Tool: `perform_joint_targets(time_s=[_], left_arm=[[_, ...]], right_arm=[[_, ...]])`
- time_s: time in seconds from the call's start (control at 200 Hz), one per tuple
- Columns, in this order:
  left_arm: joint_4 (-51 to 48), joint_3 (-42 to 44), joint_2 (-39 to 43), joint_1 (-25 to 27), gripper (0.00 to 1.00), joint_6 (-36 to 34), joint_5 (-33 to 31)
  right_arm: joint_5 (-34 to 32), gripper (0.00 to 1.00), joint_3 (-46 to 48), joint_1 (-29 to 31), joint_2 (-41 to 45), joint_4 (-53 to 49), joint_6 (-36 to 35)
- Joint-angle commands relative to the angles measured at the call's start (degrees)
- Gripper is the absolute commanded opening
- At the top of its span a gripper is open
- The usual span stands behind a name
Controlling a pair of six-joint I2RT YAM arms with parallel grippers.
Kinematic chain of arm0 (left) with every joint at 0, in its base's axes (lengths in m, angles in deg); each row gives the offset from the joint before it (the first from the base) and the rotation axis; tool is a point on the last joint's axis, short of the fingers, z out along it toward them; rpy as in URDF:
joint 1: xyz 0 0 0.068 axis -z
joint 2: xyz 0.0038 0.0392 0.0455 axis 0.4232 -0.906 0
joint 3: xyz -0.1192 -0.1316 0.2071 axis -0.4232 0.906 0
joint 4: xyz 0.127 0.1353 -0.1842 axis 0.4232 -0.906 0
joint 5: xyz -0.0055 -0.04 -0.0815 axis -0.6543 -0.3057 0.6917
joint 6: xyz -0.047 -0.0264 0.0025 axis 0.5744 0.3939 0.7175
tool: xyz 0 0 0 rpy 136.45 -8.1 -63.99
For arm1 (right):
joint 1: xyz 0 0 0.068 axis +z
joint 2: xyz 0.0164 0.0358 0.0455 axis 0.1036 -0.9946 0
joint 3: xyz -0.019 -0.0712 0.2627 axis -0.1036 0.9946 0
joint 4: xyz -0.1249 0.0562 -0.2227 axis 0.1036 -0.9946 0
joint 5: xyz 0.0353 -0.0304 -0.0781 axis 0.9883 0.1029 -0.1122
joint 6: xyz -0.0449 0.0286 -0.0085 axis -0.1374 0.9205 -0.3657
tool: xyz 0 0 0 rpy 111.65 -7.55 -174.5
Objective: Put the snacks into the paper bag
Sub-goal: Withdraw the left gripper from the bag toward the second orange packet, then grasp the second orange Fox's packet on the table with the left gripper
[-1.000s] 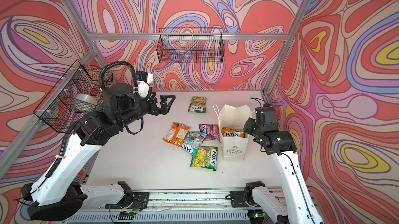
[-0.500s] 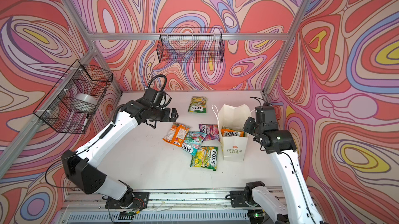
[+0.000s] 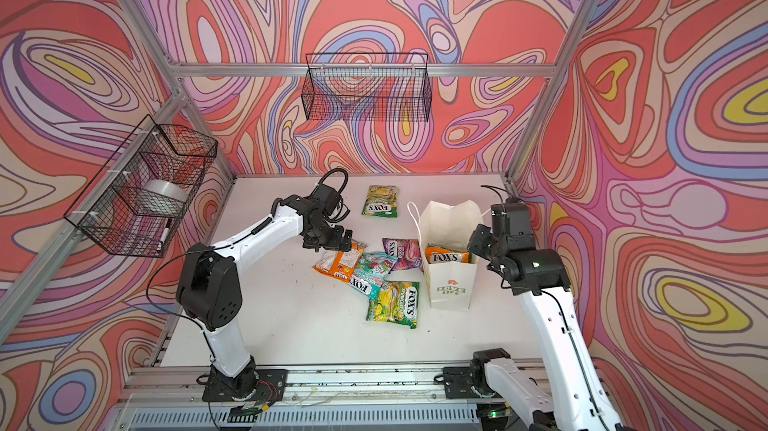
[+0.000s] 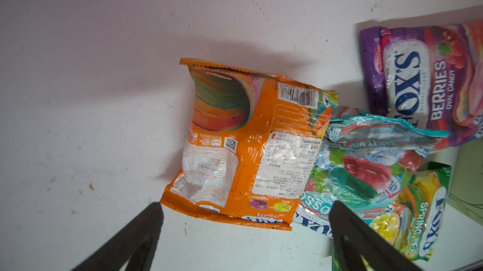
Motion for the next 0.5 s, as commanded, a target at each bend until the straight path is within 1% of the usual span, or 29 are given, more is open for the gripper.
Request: perform_joint_targets(time_s=[0.0, 0.185, 0.341, 0.496], left_arm=[[-2.0, -2.8, -2.8, -0.2, 1.0, -1.3, -0.6], [-2.7, -4.5, -7.5, -0.2, 1.0, -1.2, 0.2], [-0.6, -2.9, -7.6, 0.2, 1.0, -1.1, 4.4], [-0.7, -2.6, -9.2, 0.4, 1.0, -0.7, 2.8]], right_arm=[[0.0, 0.0, -1.6, -0.2, 0.5, 1.9, 0.6], [-0.5, 0.0, -2.8, -0.2, 0.3, 1.2, 0.4], [-0.9, 0.0, -3.0, -0.3, 0.6, 0.8, 0.3], [-0.8, 0.0, -2.2, -0.2, 0.6, 1.3, 0.3]])
